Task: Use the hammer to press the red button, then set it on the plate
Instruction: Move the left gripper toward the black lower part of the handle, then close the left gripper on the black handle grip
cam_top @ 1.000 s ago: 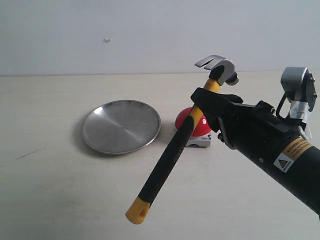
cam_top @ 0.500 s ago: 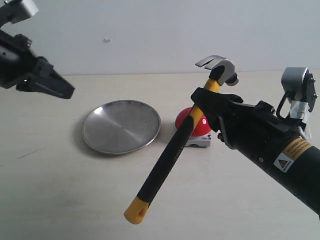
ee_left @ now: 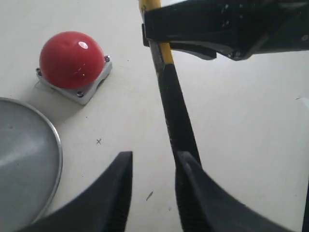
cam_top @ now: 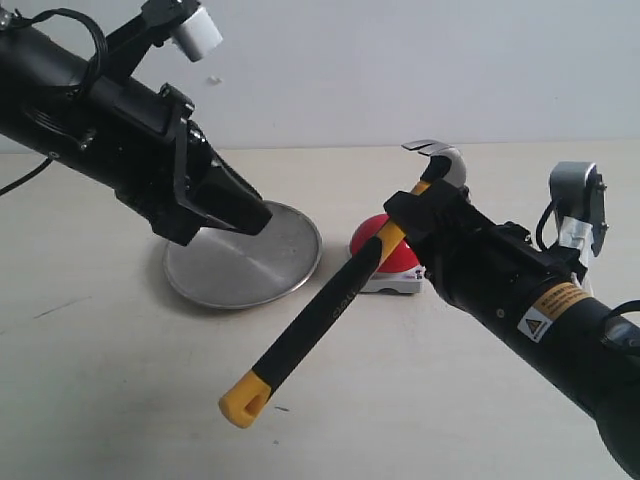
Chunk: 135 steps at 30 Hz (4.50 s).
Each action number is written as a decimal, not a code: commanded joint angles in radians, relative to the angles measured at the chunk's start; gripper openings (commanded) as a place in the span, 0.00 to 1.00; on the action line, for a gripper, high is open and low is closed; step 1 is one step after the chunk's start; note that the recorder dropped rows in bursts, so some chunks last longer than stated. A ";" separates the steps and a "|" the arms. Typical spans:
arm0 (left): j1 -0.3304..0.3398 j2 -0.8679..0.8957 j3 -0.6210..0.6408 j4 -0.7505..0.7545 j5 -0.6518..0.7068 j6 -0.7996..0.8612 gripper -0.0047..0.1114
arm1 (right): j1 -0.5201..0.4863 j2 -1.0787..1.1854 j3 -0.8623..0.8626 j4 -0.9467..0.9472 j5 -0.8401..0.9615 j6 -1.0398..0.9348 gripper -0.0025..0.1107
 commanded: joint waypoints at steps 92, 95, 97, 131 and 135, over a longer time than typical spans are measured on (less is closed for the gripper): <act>-0.188 0.327 0.001 -0.026 -0.082 0.003 0.50 | -0.002 -0.001 -0.016 0.049 -0.029 -0.018 0.02; -0.188 0.327 0.001 -0.026 -0.084 0.003 0.50 | -0.002 -0.001 -0.016 0.049 -0.029 -0.018 0.02; -0.188 0.327 0.001 -0.026 -0.089 0.003 0.50 | -0.002 -0.001 -0.016 0.049 -0.029 -0.018 0.02; -0.188 0.327 0.001 -0.049 -0.102 0.006 0.04 | -0.002 -0.001 -0.016 0.046 0.030 -0.160 0.07; -0.188 0.327 0.001 -0.054 -0.110 0.006 0.04 | -0.002 -0.001 -0.016 0.046 0.030 -0.162 0.07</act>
